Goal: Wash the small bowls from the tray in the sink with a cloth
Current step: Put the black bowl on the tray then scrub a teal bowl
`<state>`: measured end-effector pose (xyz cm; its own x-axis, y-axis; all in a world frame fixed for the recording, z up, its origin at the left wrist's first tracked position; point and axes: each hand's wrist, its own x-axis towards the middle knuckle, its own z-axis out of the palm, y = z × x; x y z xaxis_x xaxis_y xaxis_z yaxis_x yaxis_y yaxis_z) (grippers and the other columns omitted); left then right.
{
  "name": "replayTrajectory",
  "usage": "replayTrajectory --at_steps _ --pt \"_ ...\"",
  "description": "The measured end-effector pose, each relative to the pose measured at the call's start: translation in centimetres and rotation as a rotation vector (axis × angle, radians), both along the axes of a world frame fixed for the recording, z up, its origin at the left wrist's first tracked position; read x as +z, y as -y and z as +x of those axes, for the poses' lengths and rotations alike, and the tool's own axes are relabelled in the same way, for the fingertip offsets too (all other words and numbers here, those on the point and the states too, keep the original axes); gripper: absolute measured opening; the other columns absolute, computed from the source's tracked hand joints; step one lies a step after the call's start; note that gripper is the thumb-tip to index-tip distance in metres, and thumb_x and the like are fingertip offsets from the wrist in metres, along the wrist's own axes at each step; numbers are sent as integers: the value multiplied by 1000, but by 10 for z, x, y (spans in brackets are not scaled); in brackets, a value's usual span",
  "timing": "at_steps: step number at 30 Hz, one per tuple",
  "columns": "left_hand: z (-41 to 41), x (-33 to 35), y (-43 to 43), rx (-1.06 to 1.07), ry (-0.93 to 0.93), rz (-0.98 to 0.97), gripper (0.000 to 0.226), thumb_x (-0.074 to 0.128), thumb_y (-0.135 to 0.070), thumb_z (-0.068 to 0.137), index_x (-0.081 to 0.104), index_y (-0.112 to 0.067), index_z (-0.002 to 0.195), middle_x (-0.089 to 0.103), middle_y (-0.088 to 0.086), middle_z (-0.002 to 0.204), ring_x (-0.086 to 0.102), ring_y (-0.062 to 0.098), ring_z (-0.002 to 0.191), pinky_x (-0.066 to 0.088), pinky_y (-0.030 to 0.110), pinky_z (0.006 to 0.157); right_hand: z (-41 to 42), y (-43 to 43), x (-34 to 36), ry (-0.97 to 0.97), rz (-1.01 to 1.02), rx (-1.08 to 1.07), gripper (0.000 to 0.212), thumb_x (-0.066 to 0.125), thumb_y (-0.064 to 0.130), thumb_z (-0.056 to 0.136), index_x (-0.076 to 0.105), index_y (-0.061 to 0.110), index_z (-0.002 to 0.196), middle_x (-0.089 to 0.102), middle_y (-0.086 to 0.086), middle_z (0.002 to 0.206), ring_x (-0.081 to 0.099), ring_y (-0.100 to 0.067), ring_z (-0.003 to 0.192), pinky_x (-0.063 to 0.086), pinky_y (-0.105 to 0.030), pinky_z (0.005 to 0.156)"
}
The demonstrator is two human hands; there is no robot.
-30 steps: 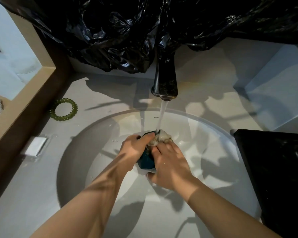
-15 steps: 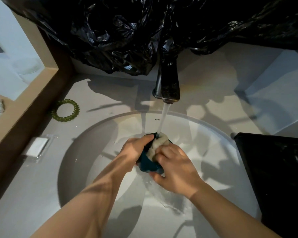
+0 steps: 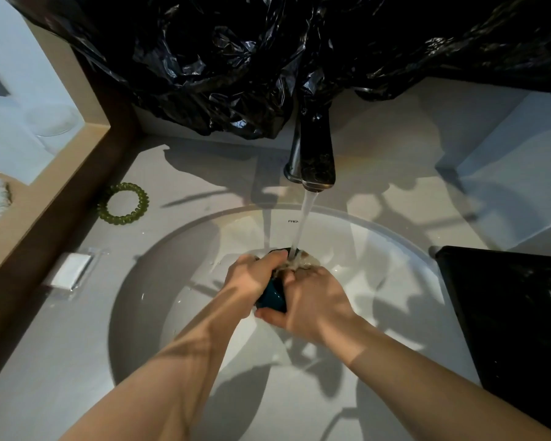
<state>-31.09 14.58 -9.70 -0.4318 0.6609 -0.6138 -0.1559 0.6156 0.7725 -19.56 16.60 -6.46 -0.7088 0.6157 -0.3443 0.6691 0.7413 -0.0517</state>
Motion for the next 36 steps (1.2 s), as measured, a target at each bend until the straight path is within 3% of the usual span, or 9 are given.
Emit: replayTrajectory --at_steps 4,9,15,19,22,25,28,32,36 --pt "1 1 0 11 52 20 62 68 -58 49 70 -11 89 72 12 88 68 30 85 55 46 85 5 2 9 -170 -255 -85 38 55 49 86 57 22 112 64 -1 104 57 -22 102 40 -25 83" --pt "4 -3 0 -19 34 -19 64 63 -61 47 72 -6 78 72 17 81 68 33 85 54 45 87 1 5 2 -436 -667 -354 30 69 34 81 48 22 98 60 3 95 60 -17 95 50 -31 86" --pt "8 -2 2 -44 -27 -9 51 62 -58 66 67 -10 83 69 14 88 66 31 83 56 46 83 6 1 -5 -163 -320 -147 81 47 67 81 27 21 144 33 0 147 22 -19 139 16 -34 117" --pt "9 -2 -2 -19 -82 -22 43 64 -53 76 65 -11 83 69 12 90 65 29 85 56 43 83 15 -1 -9 65 -32 18 76 39 63 88 25 15 145 32 -6 151 23 -21 141 4 -31 117" --pt "7 0 -1 37 1 -28 44 68 -49 73 67 -8 86 70 15 91 67 32 86 56 45 83 18 -1 -5 -70 -11 88 56 50 52 88 44 19 133 53 -3 133 44 -22 126 23 -26 106" --pt "5 3 1 40 166 -4 35 71 -38 71 70 -8 89 72 18 94 68 33 85 55 43 84 14 -5 9 -198 -266 -5 21 65 42 82 58 25 93 61 6 92 56 -18 90 38 -23 75" --pt "3 2 -1 -50 258 31 38 67 -41 76 70 -9 96 72 16 97 67 32 91 52 44 91 15 -17 21 -268 -554 -126 24 73 34 75 51 27 70 55 8 75 54 -13 77 43 -25 70" --pt "2 5 1 -166 435 156 43 56 -45 85 63 -4 96 65 18 96 61 32 91 47 42 83 31 -27 17 -622 -1095 -430 31 75 24 61 67 18 90 68 -1 83 64 -18 81 49 -31 77" --pt "0 1 5 -196 635 187 52 38 -53 89 69 -12 95 69 14 93 66 28 85 49 41 80 32 -27 5 -966 -1420 -690 50 73 26 56 64 9 103 68 -13 91 65 -26 81 53 -35 75"
